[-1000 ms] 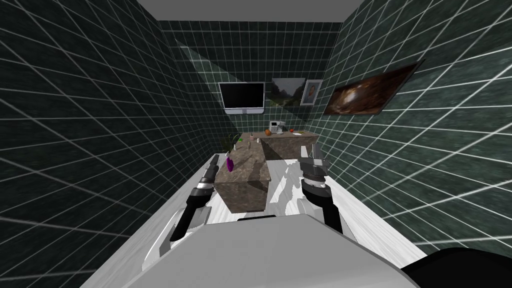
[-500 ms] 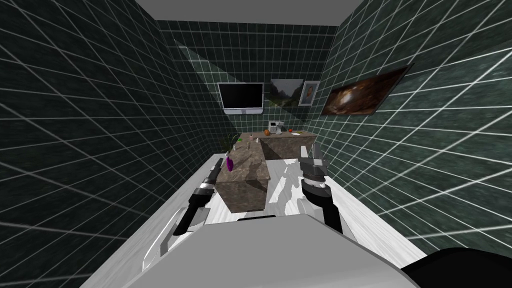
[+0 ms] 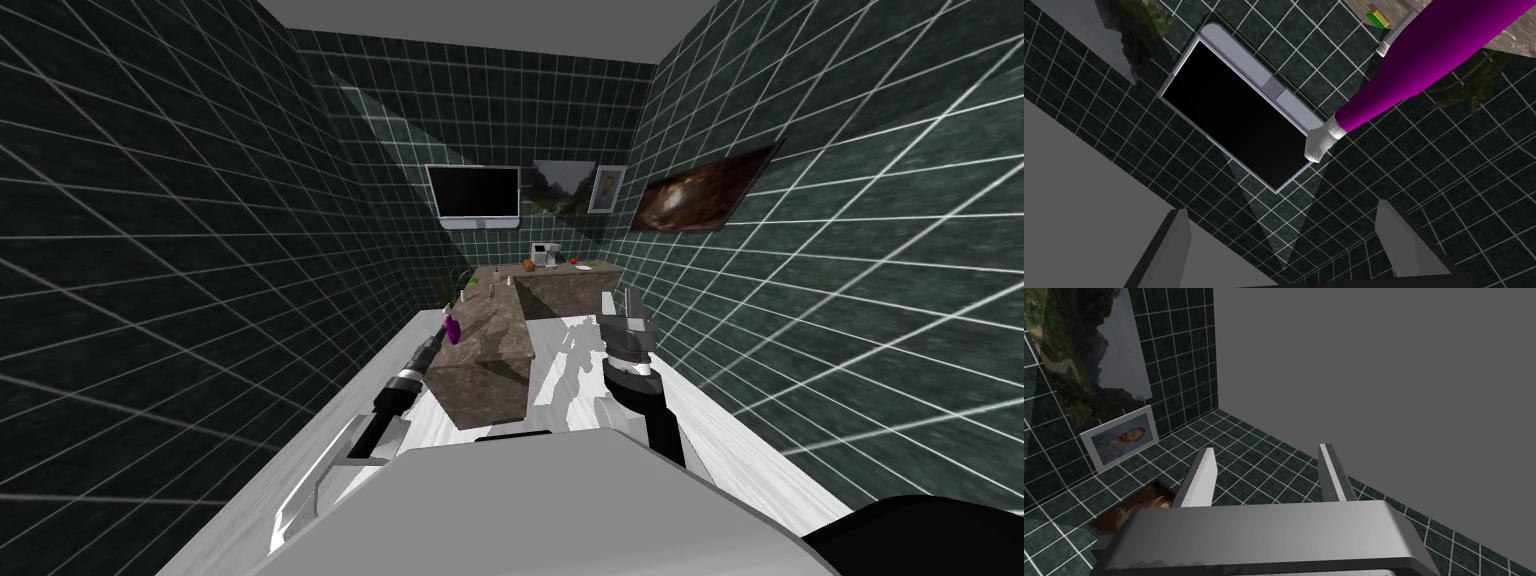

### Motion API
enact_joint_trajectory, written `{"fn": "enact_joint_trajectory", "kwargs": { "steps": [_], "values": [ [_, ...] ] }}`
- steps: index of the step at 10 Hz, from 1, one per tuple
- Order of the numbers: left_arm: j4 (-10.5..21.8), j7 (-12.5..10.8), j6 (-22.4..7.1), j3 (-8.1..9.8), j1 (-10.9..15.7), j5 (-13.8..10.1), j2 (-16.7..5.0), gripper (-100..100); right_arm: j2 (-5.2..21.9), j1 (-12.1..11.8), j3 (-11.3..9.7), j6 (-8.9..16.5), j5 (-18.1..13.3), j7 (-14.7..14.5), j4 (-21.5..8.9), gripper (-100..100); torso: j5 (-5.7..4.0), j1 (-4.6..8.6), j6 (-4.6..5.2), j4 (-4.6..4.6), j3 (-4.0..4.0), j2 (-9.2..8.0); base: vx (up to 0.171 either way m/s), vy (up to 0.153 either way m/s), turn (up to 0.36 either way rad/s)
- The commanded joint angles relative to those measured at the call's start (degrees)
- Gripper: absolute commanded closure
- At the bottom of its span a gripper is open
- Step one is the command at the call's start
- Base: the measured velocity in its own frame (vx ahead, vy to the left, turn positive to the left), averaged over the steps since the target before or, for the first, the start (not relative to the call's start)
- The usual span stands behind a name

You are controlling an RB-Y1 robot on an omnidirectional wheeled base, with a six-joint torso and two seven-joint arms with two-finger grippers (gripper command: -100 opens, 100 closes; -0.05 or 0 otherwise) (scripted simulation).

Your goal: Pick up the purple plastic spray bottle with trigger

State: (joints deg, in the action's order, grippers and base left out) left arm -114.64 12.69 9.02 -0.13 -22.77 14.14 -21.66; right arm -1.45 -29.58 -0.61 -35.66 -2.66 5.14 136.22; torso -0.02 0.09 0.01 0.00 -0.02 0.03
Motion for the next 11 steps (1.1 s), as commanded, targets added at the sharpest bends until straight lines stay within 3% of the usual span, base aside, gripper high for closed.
{"fn": "enact_joint_trajectory", "kwargs": {
  "steps": [1,10,11],
  "values": [
    [1.13,1.0,-2.27,0.56,-0.56,1.15,-2.2,-100,0.0,0.0,0.0,0.0,0.0,0.0,0.0,0,0.0,0.0,0.0,0.0,0.0,0.0,0.008,-0.033,-0.082],
    [8.33,4.3,-11.24,5.05,-2.87,6.72,-13.89,-100,0.0,-0.01,0.0,0.0,0.0,0.0,0.0,0,-0.03,0.12,0.0,0.03,-0.08,0.14,0.034,-0.05,-0.133],
    [9.31,4.66,-12.65,6.07,-3.54,7.68,-16.16,-100,0.0,-0.01,0.0,0.0,0.0,0.0,0.0,0,-0.03,0.11,-0.01,0.03,-0.08,0.14,0.058,-0.077,-0.168]
  ]
}}
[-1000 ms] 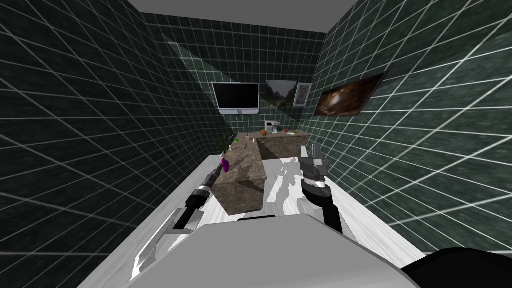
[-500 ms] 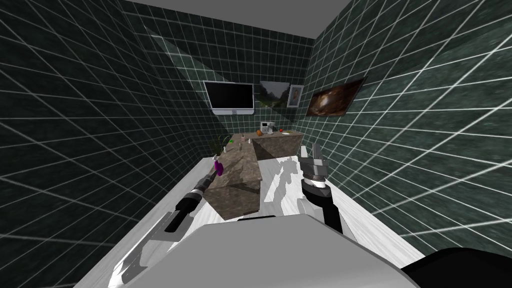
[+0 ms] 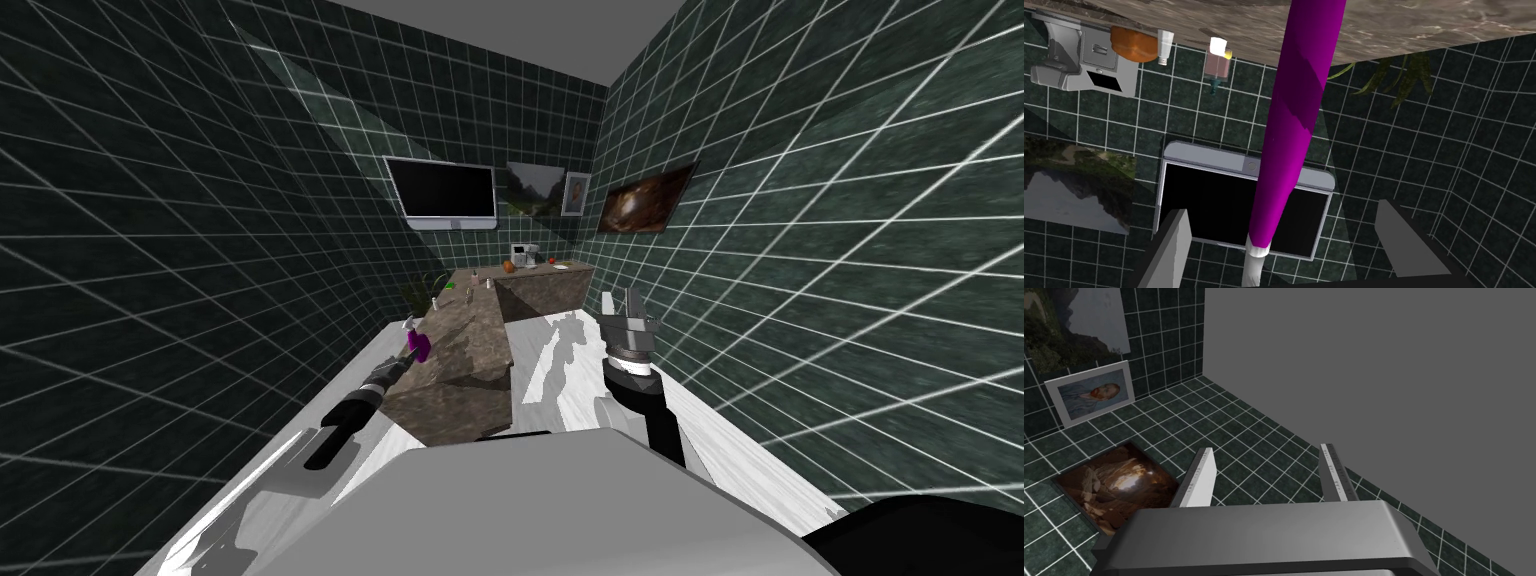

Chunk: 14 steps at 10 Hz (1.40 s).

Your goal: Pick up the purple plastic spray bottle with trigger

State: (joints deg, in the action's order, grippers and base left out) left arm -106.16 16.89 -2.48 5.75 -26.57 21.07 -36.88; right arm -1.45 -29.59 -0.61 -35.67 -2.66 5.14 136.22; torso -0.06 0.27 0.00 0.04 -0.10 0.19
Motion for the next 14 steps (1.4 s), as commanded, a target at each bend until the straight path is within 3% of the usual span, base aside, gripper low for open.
{"fn": "enact_joint_trajectory", "kwargs": {
  "steps": [1,5,6,7,8,10,11,12,14],
  "values": [
    [1.24,0.61,-1.78,0.68,-0.06,1.19,-1.99,-100,0.0,0.0,0.0,0.0,0.0,0.0,0.0,0,0.0,0.0,0.0,0.0,0.0,0.0,0.059,-0.074,-0.152],
    [2.63,1.1,-4.09,2.61,-1.39,2.89,-5.94,-100,0.0,0.0,0.01,0.0,0.0,0.0,0.0,0,0.02,-0.11,-0.01,-0.01,0.02,-0.05,0.039,-0.033,-0.095],
    [2.75,1.07,-3.38,2.38,-1.11,2.71,-5.23,-100,0.0,0.0,0.01,0.0,0.0,0.0,0.0,0,0.04,-0.18,-0.02,-0.03,0.09,-0.17,0.0,-0.005,-0.002],
    [2.86,1.09,-3.49,2.42,-1.08,2.75,-5.34,0,0.01,0.0,0.01,0.0,0.0,0.0,0.0,0,0.05,-0.21,-0.03,-0.04,0.12,-0.2,0.0,0.0,0.0],
    [5.71,0.37,-0.95,1.32,1.78,4.56,-5.03,-100,0.01,0.0,0.01,0.0,0.0,0.0,0.0,0,0.06,-0.23,-0.03,-0.05,0.12,-0.22,-0.042,-0.025,0.116],
    [8.77,0.37,-0.95,1.32,4.85,4.56,-5.03,-100,0.0,0.01,0.01,0.0,0.0,0.0,0.0,0,0.04,-0.12,-0.02,-0.08,0.22,-0.38,-0.04,-0.029,0.025],
    [9.89,0.37,-0.95,1.32,4.85,4.56,-5.03,-100,0.0,0.01,0.01,0.0,0.0,0.0,0.0,0,0.04,-0.15,-0.01,-0.08,0.19,-0.33,-0.005,-0.004,-0.014],
    [11.78,-0.34,1.58,0.22,7.32,6.37,-4.73,-100,0.01,0.0,0.01,0.0,0.0,0.0,0.0,0,0.05,-0.22,-0.03,-0.06,0.15,-0.26,-0.038,-0.017,0.125],
    [14.72,-0.34,1.58,0.22,10.55,6.37,-4.73,-100,0.0,0.01,0.01,0.0,0.0,0.0,0.0,0,0.04,-0.14,-0.02,-0.08,0.21,-0.36,-0.036,-0.024,0.021]
  ]
}}
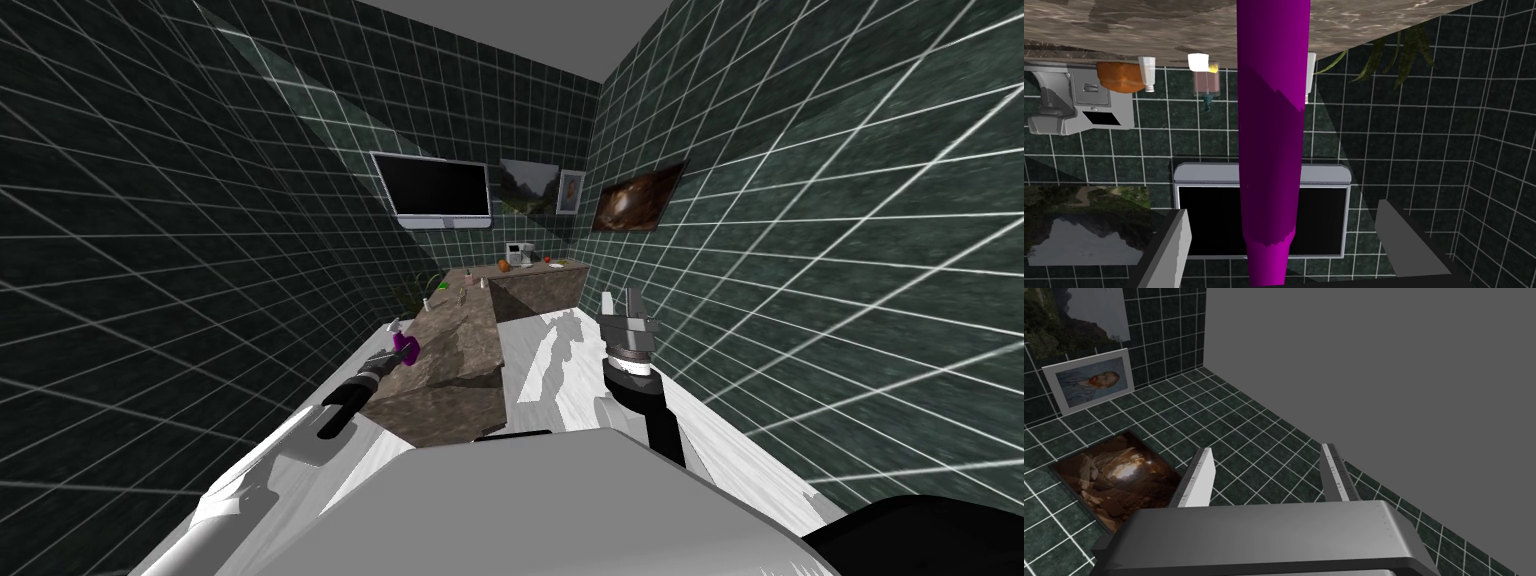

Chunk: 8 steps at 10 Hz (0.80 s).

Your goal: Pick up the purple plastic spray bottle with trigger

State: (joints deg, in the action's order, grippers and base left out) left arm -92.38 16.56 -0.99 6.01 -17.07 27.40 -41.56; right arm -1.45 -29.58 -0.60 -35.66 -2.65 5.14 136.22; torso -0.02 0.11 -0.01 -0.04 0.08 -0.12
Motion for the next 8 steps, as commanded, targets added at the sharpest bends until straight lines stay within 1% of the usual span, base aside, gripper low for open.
{"fn": "enact_joint_trajectory", "kwargs": {
  "steps": [1,2,4,5,6,8],
  "values": [
    [2.86,-0.01,0.08,-0.05,1.29,0.05,-0.04,-100,0.0,0.0,0.0,0.0,0.0,0.0,0.0,0,0.0,0.0,0.0,0.0,0.0,0.0,-0.006,-0.005,-0.012],
    [4.71,-0.73,2.61,-1.15,3.86,1.86,0.26,-100,0.0,0.0,0.0,0.0,0.0,0.0,0.0,0,0.01,-0.05,-0.02,0.01,-0.03,0.05,-0.04,-0.022,0.104],
    [8.43,-0.73,2.61,-1.15,7.23,1.86,0.26,-100,0.0,0.0,0.0,0.0,0.0,0.0,0.0,0,-0.01,0.03,-0.01,-0.01,0.03,-0.06,-0.037,-0.025,0.033],
    [10.18,-0.73,2.61,-1.15,7.23,1.86,0.26,-100,0.0,0.0,0.0,0.0,0.0,0.0,0.0,0,-0.01,0.0,-0.01,0.0,0.0,0.0,-0.003,-0.004,-0.013],
    [11.76,-1.44,5.14,-2.26,9.66,3.68,0.56,-100,0.0,0.0,0.0,0.0,0.0,0.0,0.0,0,0.01,-0.05,-0.02,0.02,-0.03,0.06,-0.044,-0.013,0.103],
    [15.45,-1.44,5.14,-2.26,13.0,3.68,0.56,-100,0.0,0.0,0.0,0.0,0.0,0.0,0.0,0,-0.01,0.03,-0.02,-0.01,0.04,-0.06,-0.036,-0.026,0.035]
  ]
}}
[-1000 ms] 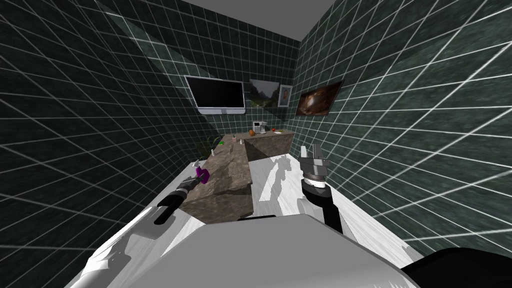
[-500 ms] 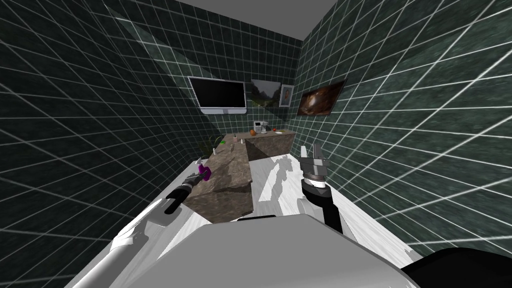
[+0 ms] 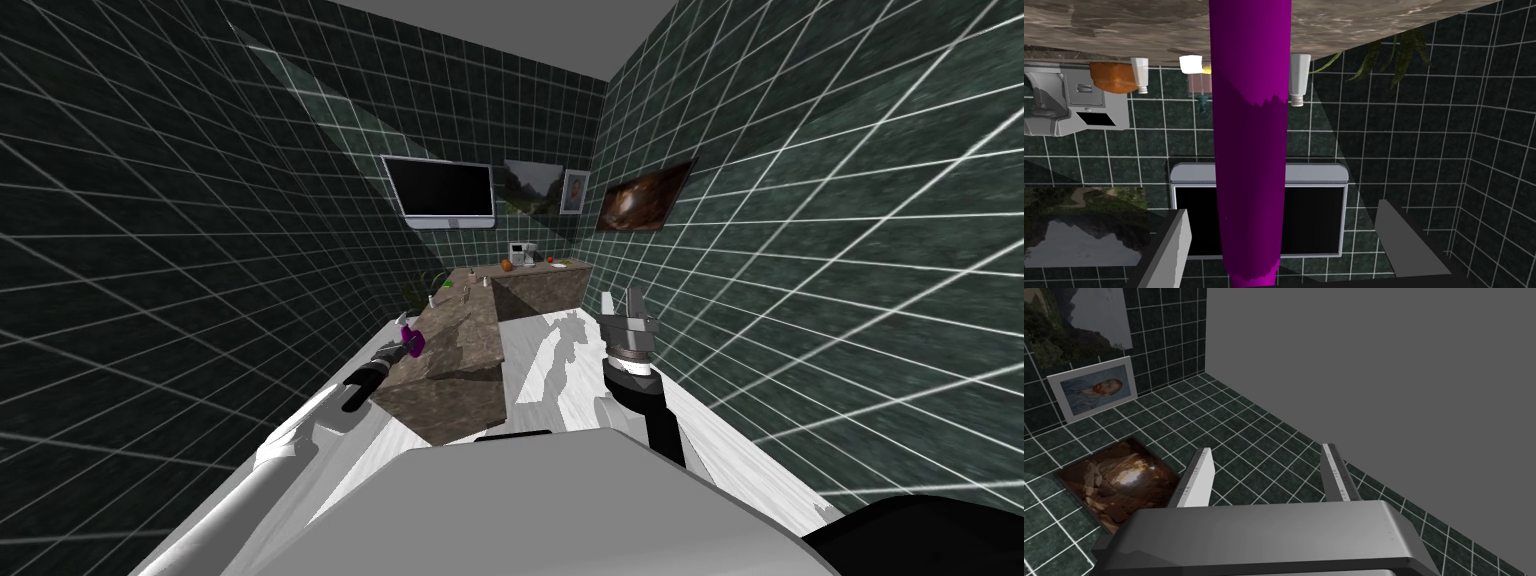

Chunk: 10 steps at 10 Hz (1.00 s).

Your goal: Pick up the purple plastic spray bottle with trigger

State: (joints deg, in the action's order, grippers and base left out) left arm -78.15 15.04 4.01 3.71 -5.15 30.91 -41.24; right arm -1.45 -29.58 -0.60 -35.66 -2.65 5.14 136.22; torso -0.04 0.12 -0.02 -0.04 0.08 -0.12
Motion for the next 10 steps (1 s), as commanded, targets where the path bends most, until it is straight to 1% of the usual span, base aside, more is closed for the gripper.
{"fn": "enact_joint_trajectory", "kwargs": {
  "steps": [1,2,4,5,6,8,9,10],
  "values": [
    [2.86,0.07,0.14,0.05,1.26,0.16,0.23,-100,0.0,0.0,0.0,0.0,0.0,0.0,0.0,0,0.0,0.0,0.0,0.0,0.0,0.0,-0.002,-0.007,-0.016],
    [5.05,-0.64,2.67,-1.05,3.94,1.97,0.54,-100,0.0,0.0,0.0,0.0,0.0,0.0,0.0,0,0.02,-0.05,-0.02,0.02,-0.04,0.06,-0.051,-0.018,0.14],
    [8.75,-0.64,2.67,-1.05,7.2,1.97,0.54,-100,0.0,0.0,0.0,0.0,0.0,0.0,0.0,0,0.0,0.02,0.0,-0.01,0.04,-0.08,-0.036,-0.024,0.013],
    [10.04,-0.64,2.67,-1.05,7.2,1.97,0.54,-100,0.0,0.0,0.0,0.0,0.0,0.0,0.0,0,0.0,-0.01,-0.01,0.0,0.0,0.01,0.002,-0.004,-0.012],
    [12.48,-1.36,5.19,-2.15,9.96,3.79,0.84,-100,0.0,0.0,0.0,0.0,0.0,0.0,0.0,0,0.02,-0.06,-0.02,0.02,-0.04,0.07,-0.031,-0.021,0.103],
    [15.79,-1.36,5.19,-2.15,13.14,3.79,0.84,-100,0.0,0.0,0.0,0.0,0.0,0.0,0.0,0,0.0,0.0,-0.02,0.0,0.02,-0.04,-0.036,-0.019,0.035],
    [17.08,-1.36,5.19,-2.15,13.14,3.79,0.84,-100,0.0,0.0,0.0,0.0,0.0,0.0,0.0,0,0.01,-0.02,-0.01,0.0,0.01,-0.01,-0.011,-0.006,-0.015],
    [18.66,-2.07,7.72,-3.25,15.54,5.6,1.14,-100,0.0,0.0,0.0,0.0,0.0,0.0,0.0,0,0.01,-0.05,-0.02,0.01,-0.02,0.03,-0.041,-0.017,0.114]
  ]
}}
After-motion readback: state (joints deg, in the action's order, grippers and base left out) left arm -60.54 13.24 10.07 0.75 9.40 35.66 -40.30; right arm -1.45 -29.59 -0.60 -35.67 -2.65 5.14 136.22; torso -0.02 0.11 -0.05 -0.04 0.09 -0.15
